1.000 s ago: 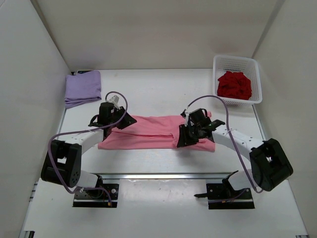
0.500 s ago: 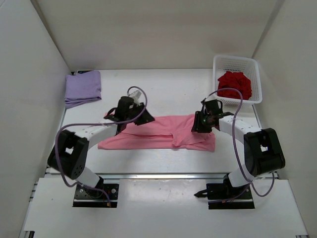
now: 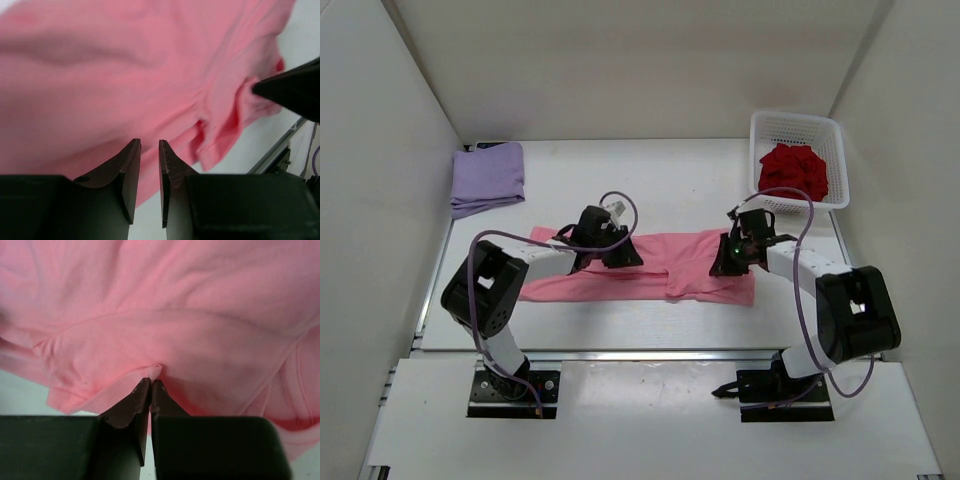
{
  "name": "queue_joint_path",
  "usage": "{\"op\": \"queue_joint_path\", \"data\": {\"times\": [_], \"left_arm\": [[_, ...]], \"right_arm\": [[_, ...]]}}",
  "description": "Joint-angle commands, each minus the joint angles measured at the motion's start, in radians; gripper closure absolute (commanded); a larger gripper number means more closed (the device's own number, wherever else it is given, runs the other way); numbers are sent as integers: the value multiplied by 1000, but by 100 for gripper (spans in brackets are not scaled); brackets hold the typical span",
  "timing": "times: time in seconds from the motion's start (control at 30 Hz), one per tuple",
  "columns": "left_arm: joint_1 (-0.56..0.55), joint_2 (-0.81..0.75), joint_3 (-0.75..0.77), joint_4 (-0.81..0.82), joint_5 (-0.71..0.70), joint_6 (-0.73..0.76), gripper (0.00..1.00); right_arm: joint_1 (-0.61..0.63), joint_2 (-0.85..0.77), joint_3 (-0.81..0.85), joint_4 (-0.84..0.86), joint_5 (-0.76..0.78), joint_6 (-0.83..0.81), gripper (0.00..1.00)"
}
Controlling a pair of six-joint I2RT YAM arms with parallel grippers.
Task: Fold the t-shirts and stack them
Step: Fold the other side of the tshirt into a rectangle
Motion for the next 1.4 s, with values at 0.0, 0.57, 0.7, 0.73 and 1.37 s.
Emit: {"op": "queue_joint_path", "data": {"times": [0.0, 0.57, 0.7, 0.73, 1.37], "left_arm": [[28, -92, -78, 46, 49, -8, 68], [-42, -198, -164, -44, 29, 88, 68], [-64, -169, -121, -99, 20, 128, 67], [-74, -163, -122, -98, 37, 130, 67], [-58, -144, -190, -36, -37, 99, 69]], "right_arm": [[1, -123, -49, -16, -28, 4, 100], [-227, -285, -140, 202, -63, 150, 67], [-293, -122, -92, 406, -65, 181, 68], [-301, -108, -83, 440, -32, 184, 68], [-328, 132, -40, 563, -130, 231, 75]]}}
